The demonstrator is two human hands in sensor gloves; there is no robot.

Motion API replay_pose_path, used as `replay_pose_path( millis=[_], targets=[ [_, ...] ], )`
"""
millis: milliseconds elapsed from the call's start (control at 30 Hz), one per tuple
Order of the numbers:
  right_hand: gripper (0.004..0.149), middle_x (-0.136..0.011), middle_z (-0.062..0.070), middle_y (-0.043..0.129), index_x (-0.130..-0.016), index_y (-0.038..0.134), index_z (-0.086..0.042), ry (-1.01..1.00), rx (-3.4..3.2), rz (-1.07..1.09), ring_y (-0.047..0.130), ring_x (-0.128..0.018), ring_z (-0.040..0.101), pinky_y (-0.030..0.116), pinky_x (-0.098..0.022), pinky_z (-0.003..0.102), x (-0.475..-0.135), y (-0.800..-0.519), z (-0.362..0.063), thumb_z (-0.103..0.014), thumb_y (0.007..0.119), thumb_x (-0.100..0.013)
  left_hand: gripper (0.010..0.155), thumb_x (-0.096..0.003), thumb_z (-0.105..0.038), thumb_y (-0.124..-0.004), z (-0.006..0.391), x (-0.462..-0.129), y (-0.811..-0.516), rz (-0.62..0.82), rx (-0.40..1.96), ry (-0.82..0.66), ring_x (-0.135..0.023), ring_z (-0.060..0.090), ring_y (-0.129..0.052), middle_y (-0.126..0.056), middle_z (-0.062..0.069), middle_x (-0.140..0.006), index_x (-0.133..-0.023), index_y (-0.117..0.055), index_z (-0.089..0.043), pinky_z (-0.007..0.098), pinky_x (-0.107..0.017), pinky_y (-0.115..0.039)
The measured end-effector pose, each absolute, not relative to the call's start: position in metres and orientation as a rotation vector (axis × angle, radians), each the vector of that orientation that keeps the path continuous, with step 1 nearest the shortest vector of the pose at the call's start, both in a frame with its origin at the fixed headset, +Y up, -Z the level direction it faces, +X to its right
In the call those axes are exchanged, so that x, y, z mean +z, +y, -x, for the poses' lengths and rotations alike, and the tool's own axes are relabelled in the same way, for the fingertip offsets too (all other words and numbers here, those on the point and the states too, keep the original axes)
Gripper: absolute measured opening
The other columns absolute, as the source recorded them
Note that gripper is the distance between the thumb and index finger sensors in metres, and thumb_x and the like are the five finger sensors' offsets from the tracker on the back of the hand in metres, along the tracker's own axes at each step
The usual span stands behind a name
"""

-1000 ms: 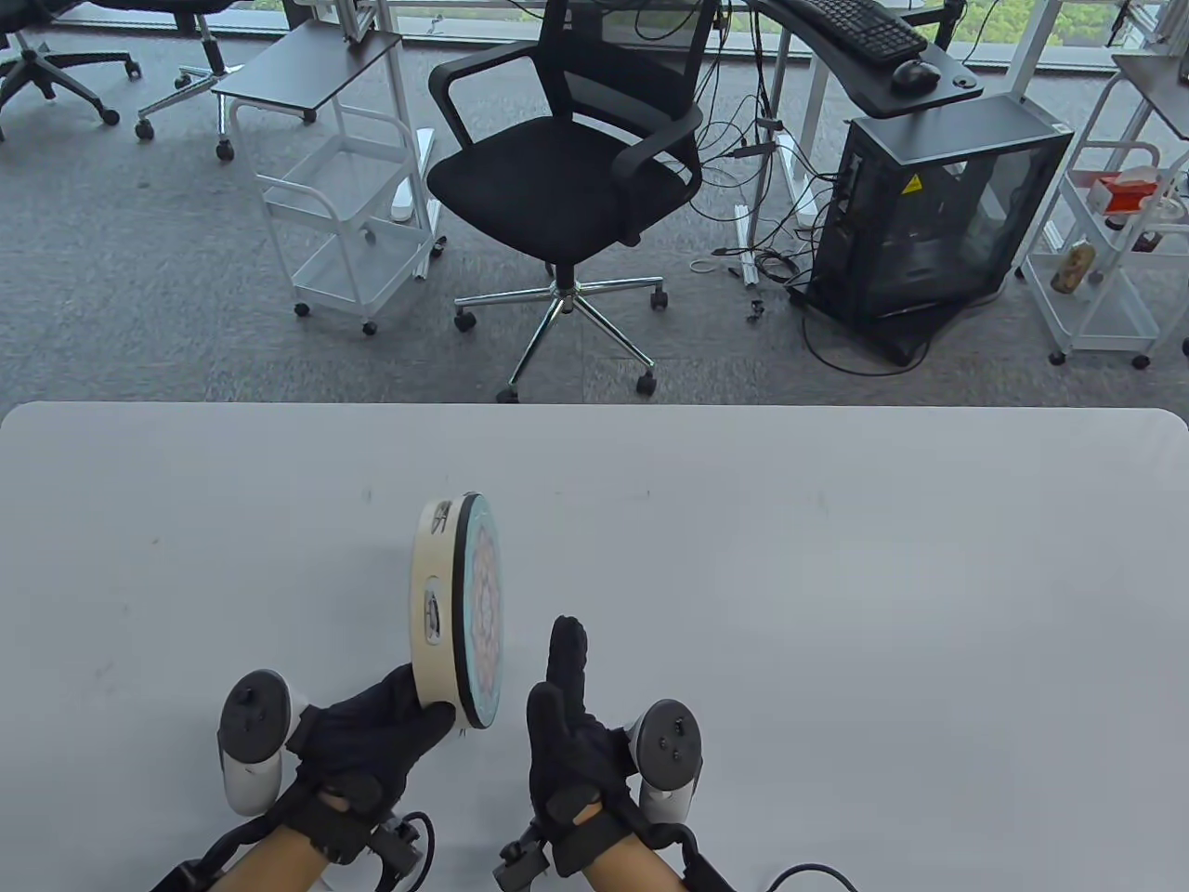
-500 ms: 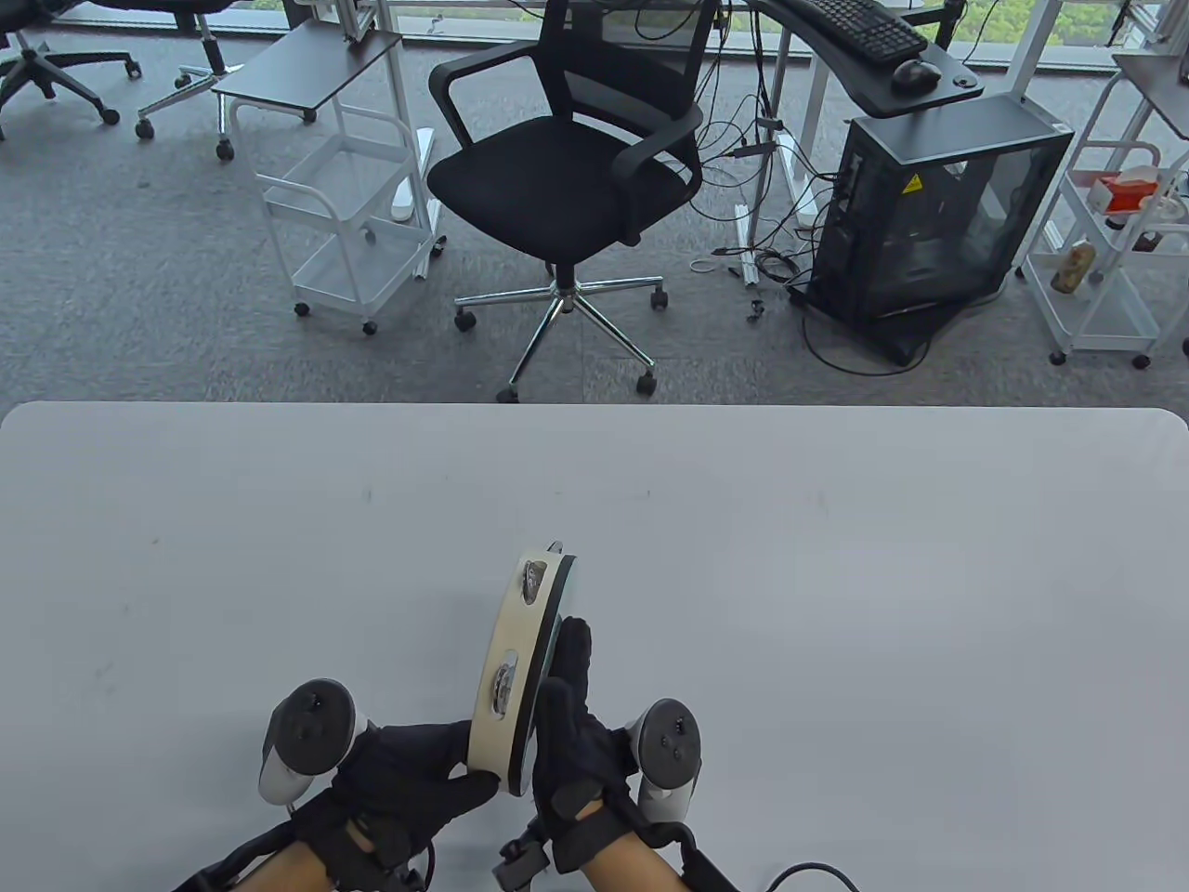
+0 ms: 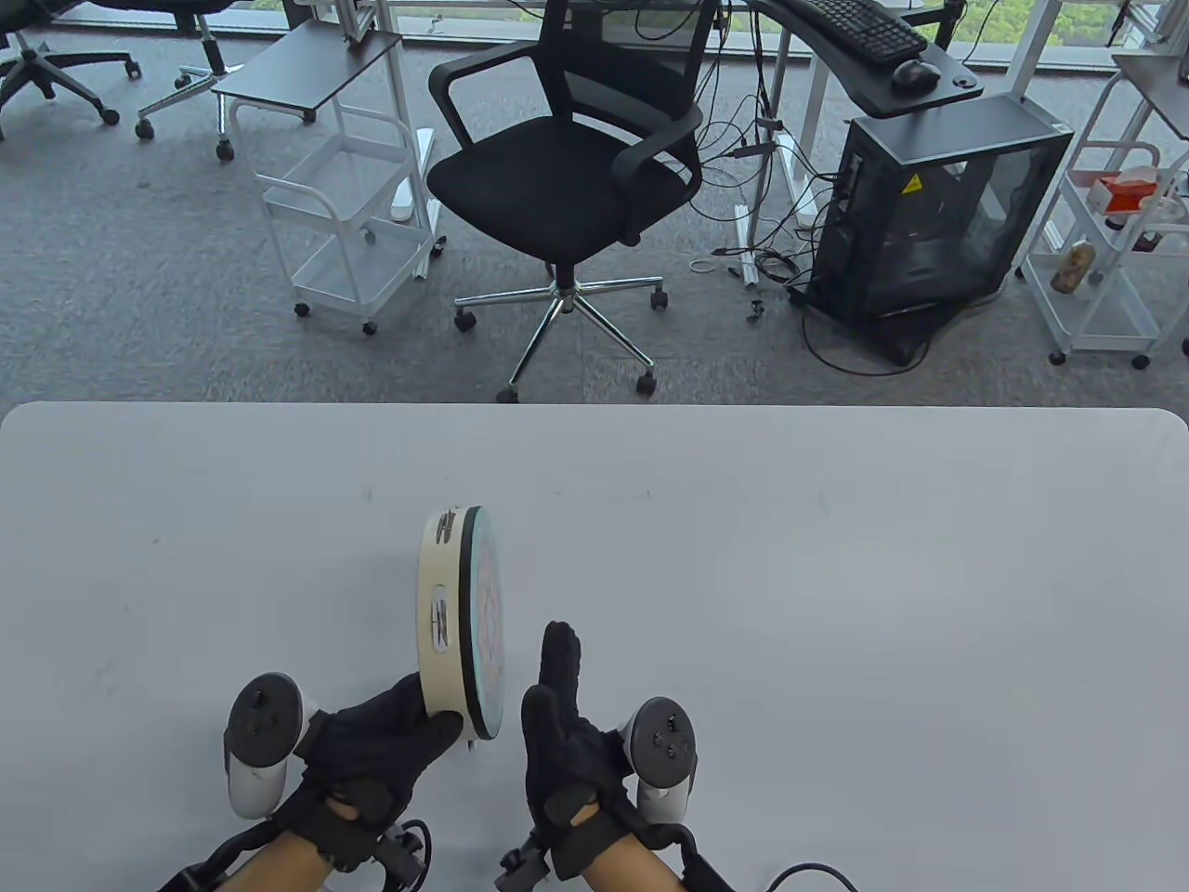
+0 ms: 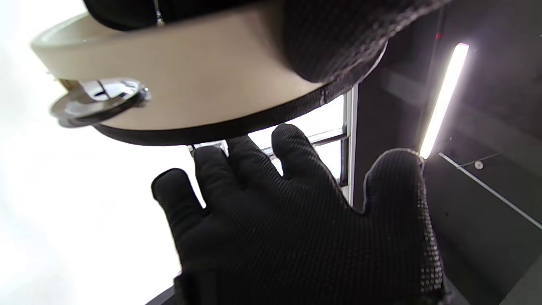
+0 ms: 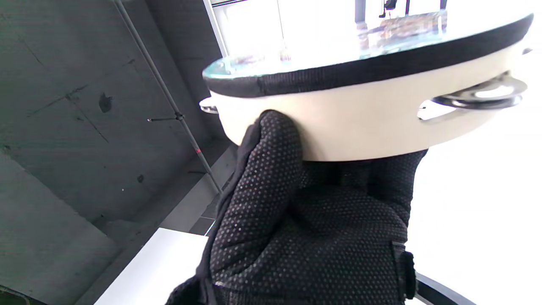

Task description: Shake a tambourine

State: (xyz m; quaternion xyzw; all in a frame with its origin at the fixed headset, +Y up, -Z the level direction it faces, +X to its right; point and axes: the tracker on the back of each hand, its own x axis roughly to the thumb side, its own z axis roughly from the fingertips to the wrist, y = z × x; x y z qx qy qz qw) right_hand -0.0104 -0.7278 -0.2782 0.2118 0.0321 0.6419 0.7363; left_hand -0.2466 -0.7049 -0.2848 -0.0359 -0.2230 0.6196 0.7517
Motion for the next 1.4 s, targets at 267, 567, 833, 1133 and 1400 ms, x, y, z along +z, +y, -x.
replay_pose_path(
  millis=[267,567,833,1133,1400],
  targets=[
    [0.095,-0.098,0.036,-0.012,-0.101,-0.007,-0.002,0.000,1.321,-0.356,-0.008,-0.085,0.066,0.014,-0.050,0.081,-0.274,-0.731,0.004,-0.072,0.032,-0.050,0.048,-0.0505,-0.035,-0.085,0.205,-0.271,-0.700,0.276,1.047,-0.853,-0.082,0.027,-0.097,-0.094,-0.003,-0.093,-0.097,-0.074,-0.029,0.064,-0.067,-0.065],
    [0.095,-0.097,0.035,-0.015,-0.101,-0.009,-0.003,0.013,1.310,-0.374,-0.011,-0.085,0.065,0.013,-0.052,0.080,-0.278,-0.730,0.000,-0.072,0.032,-0.051,0.047,-0.0490,-0.033,-0.087,0.204,-0.270,-0.699,0.279,1.056,-0.855,-0.080,0.030,-0.097,-0.096,-0.002,-0.090,-0.095,-0.078,-0.027,0.065,-0.066,-0.065],
    [0.094,-0.099,0.035,-0.012,-0.102,-0.004,-0.002,-0.041,1.359,-0.420,-0.008,-0.087,0.063,0.015,-0.054,0.079,-0.279,-0.724,-0.001,-0.071,0.035,-0.051,0.046,-0.0509,-0.035,-0.085,0.216,-0.274,-0.698,0.228,1.233,-0.769,-0.082,0.029,-0.096,-0.095,-0.003,-0.092,-0.096,-0.076,-0.029,0.065,-0.066,-0.065],
    [0.093,-0.099,0.035,-0.011,-0.103,-0.003,-0.002,-0.033,1.375,-0.448,-0.008,-0.087,0.063,0.015,-0.054,0.078,-0.278,-0.724,0.002,-0.070,0.036,-0.052,0.046,-0.0513,-0.035,-0.084,0.234,-0.277,-0.699,0.099,1.361,-0.624,-0.083,0.029,-0.095,-0.094,-0.003,-0.092,-0.096,-0.075,-0.029,0.065,-0.066,-0.064],
    [0.093,-0.099,0.034,-0.015,-0.102,-0.008,-0.005,0.023,1.345,-0.444,-0.013,-0.086,0.063,0.010,-0.051,0.080,-0.274,-0.728,0.002,-0.072,0.033,-0.052,0.047,-0.0478,-0.032,-0.088,0.200,-0.260,-0.694,0.256,1.172,-0.828,-0.079,0.032,-0.096,-0.096,0.000,-0.089,-0.094,-0.078,-0.026,0.063,-0.063,-0.067]
  ],
)
